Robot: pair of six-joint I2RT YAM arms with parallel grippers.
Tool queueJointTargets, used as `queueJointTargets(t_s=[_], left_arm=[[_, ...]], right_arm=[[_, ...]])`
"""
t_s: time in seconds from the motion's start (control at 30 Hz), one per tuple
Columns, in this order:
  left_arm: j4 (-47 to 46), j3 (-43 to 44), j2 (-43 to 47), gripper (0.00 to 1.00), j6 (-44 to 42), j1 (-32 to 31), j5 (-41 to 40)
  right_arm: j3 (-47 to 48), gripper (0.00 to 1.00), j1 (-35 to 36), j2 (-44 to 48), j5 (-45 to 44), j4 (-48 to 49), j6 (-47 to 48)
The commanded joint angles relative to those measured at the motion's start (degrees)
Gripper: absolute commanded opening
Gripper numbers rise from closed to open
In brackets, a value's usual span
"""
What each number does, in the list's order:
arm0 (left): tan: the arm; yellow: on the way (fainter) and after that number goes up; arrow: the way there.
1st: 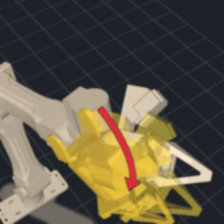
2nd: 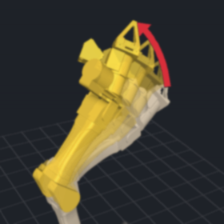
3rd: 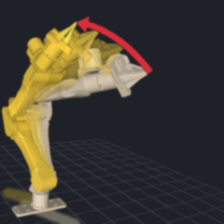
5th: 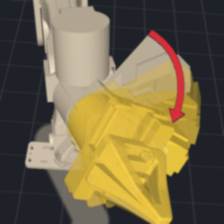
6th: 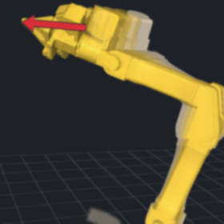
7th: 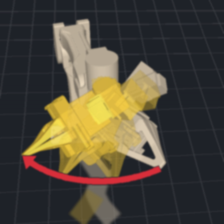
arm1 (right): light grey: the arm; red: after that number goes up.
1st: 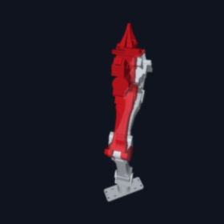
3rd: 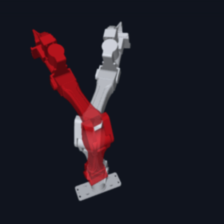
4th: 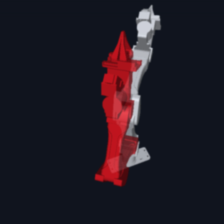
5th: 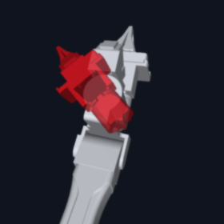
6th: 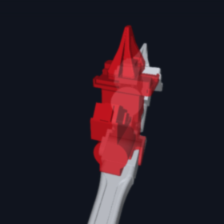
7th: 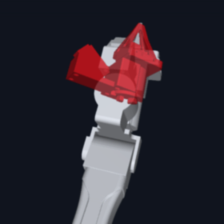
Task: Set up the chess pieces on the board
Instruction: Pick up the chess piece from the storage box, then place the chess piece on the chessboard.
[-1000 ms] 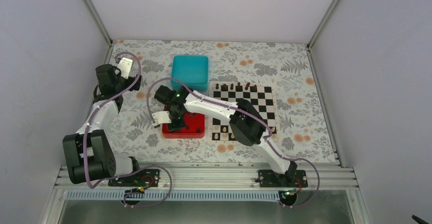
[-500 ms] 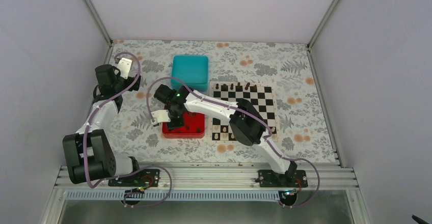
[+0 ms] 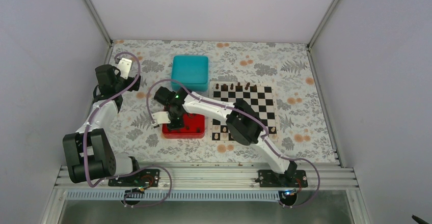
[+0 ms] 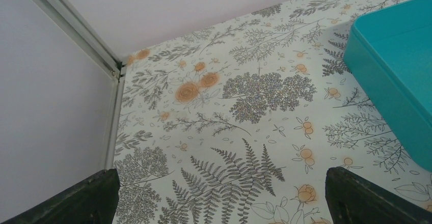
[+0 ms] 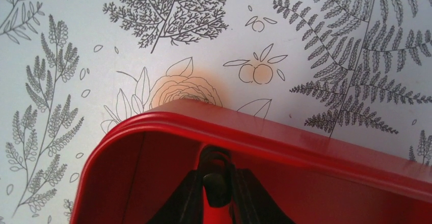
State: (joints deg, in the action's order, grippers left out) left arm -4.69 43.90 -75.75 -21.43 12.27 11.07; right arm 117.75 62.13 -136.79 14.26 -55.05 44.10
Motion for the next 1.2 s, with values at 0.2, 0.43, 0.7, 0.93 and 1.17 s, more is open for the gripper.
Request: queueJointTargets(t_s=[0.2, 0.43, 0.7, 0.93, 1.17], left_arm=[[-1.9, -0.4, -0.8, 1.00, 0.2, 0.4, 1.1], [-1.7, -0.3, -0.8, 1.00, 0.3, 0.5, 1.1], [-1.3, -0.1, -0.5, 1.00, 0.3, 0.5, 1.2], [-1.1, 0.0, 0.0, 1.00, 0.6, 0.5, 1.6], [-0.9, 0.1, 0.0, 1.00, 0.8, 0.5, 2.0]], right_arm=[[2.1, 0.04, -1.6, 3.1, 1.0, 1.1, -0.7], [4.9, 0.04, -5.2, 7.1, 1.0, -0.9, -1.4], [7.1, 0.04, -14.3, 12.4, 0.6, -3.1, -2.9], [0.8, 0.04, -29.9, 19.7, -0.6, -1.7, -4.6], [-14.7, 0.04, -45.6, 28.3, -1.7, 2.9, -4.5]])
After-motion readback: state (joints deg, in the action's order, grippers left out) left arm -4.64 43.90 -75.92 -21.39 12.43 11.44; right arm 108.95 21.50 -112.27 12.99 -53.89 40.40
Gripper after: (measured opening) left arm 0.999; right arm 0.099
